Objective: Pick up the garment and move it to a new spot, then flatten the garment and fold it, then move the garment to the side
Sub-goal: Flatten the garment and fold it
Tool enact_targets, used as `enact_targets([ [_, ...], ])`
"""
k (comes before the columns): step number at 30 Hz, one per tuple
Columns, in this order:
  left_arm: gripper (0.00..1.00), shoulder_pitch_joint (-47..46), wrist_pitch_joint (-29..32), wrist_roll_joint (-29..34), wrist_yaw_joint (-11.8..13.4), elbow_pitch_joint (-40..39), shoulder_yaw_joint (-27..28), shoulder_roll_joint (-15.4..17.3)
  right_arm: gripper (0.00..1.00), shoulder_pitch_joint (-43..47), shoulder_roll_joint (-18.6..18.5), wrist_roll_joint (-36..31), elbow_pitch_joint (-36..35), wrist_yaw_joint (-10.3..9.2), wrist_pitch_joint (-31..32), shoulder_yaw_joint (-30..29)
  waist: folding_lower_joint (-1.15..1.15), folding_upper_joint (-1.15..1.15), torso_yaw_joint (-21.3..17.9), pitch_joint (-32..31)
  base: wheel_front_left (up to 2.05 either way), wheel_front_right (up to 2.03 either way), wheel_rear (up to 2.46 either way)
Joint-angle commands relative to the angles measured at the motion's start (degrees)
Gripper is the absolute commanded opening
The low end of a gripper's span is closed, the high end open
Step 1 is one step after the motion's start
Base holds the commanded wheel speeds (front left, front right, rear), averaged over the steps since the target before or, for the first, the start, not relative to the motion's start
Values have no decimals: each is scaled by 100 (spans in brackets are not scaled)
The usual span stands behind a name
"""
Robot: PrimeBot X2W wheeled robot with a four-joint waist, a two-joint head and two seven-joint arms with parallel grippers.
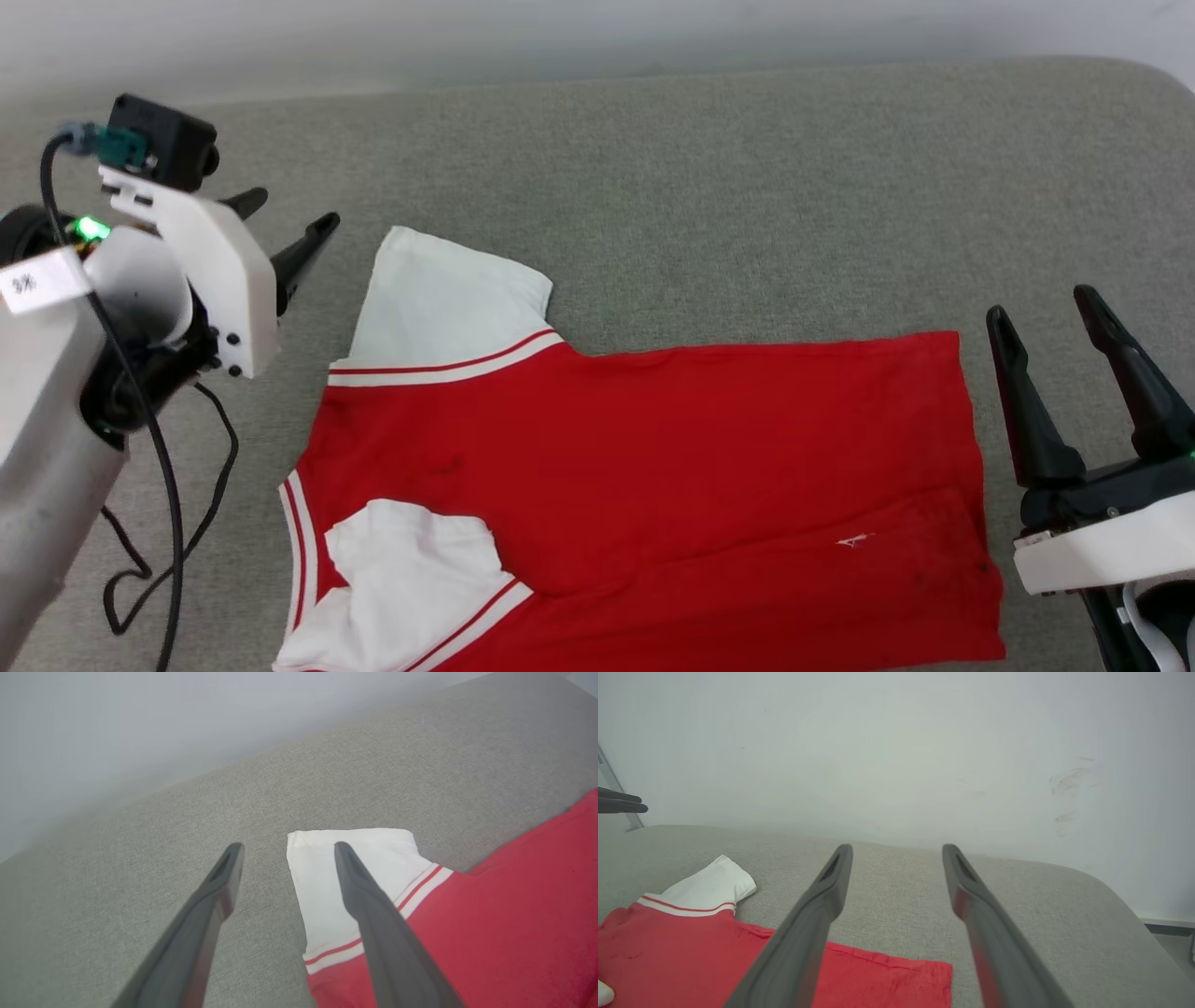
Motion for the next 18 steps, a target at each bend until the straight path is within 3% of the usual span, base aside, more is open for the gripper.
enact_targets([
  [1,100,-247,242,-55,-57,79,-48,-31,100,-121,49,-27,-42,-5,-32,-4,0,0,-227,342,0,0,0],
  [9,100,-1392,1856,-132,-195,599,-536,-154,100,-407,113,-23,41,-5,-215,26,0,0,-453,953,0,0,0],
  [18,100,-1914,2493,-9,-236,1196,-860,-258,100,-722,85,23,192,-5,-395,122,0,0,-622,1446,0,0,0],
])
